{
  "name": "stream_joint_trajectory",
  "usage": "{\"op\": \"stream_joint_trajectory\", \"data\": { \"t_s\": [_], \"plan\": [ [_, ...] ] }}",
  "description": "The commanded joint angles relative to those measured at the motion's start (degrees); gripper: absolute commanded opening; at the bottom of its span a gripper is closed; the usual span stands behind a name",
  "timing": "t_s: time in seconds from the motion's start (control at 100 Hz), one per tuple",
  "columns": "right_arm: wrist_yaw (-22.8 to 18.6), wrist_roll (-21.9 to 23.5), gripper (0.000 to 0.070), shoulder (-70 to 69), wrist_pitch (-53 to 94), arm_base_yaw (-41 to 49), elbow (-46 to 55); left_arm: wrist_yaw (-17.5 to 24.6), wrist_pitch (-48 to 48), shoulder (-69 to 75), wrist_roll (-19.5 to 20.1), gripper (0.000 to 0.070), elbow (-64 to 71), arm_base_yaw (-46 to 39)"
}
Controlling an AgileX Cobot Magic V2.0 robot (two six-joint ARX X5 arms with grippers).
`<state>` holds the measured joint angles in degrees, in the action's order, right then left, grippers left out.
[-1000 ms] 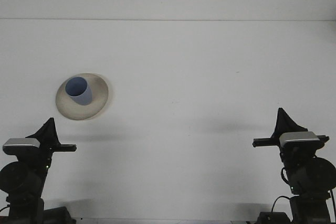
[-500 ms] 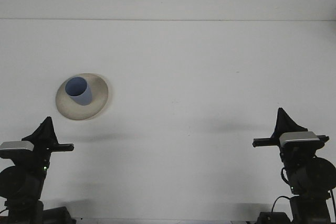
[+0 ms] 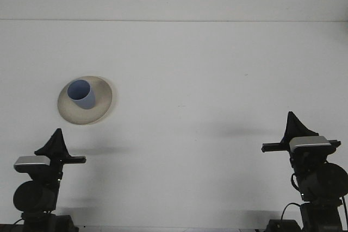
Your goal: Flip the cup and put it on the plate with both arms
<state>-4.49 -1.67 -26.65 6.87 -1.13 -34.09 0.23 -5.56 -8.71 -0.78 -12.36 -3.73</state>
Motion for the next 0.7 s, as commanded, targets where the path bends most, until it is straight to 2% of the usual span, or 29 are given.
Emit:
{"op": "stream_joint_trajectory", "data": {
  "t_s": [0.0, 0.28, 0.44, 0.69],
  "plan": [
    [0.04, 0.39, 0.0000, -0.02, -0.85, 0.02, -0.35, -0.48, -0.63, 2.43, 0.24, 0.0015, 2.78, -0.11],
    [0.02, 0.39, 0.0000, -0.02, -0.81, 0.02, -0.35, -0.46, -2.86, 8.55, 0.33, 0.0015, 11.67, -0.11],
    [0.02, 0.39, 0.0000, -0.02, -0.87, 0.02, -0.39, -0.26, -1.90, 8.44, -2.71, 0.0015, 11.54, -0.09],
    [0.02, 0.39, 0.0000, 0.00, -0.87, 0.04, -0.39, -0.33, -1.84, 8.20, -2.75, 0.0015, 11.54, -0.07]
  ]
}}
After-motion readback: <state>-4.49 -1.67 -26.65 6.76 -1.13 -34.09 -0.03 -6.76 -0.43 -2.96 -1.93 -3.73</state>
